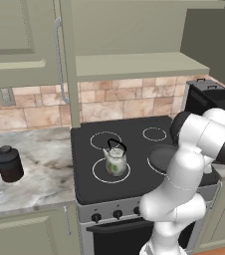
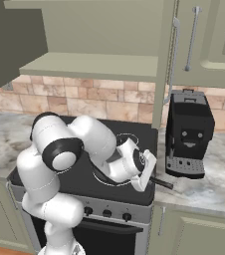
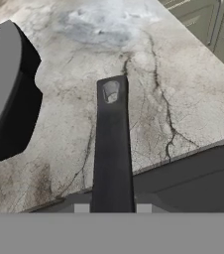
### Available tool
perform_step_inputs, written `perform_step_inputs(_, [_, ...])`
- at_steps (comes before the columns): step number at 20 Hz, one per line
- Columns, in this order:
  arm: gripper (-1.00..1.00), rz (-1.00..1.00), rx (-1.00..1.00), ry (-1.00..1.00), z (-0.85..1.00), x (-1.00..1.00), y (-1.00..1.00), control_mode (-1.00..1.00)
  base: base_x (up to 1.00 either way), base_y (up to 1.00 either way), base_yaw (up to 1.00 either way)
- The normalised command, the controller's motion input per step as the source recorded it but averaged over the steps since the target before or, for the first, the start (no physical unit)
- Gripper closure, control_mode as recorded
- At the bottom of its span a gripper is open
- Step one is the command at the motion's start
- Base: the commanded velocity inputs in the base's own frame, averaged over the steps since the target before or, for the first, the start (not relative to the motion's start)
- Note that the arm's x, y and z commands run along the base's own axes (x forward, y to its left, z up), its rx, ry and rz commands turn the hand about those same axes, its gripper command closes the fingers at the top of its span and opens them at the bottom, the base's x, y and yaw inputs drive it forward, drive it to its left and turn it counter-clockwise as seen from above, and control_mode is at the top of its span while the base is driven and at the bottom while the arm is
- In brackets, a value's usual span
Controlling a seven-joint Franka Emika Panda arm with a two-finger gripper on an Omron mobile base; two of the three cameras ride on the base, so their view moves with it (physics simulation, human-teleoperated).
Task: Pick the pan from the cabinet and place it on the stove. Then turn on the stove burner for the pan.
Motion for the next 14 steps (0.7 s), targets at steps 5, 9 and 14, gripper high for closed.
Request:
perform_step_inputs(5, [1.0, -0.01, 0.0, 0.0, -0.06, 0.0, 0.16, -1.0, 0.0, 0.0, 0.0])
perform_step_inputs(9, [1.0, 0.0, 0.0, -0.02, 0.0, 0.0, -0.01, -1.0, 0.0, 0.0, 0.0])
perform_step_inputs(14, [1.0, 0.0, 0.0, -0.01, 0.0, 0.0, -0.06, -1.0, 0.0, 0.0, 0.0])
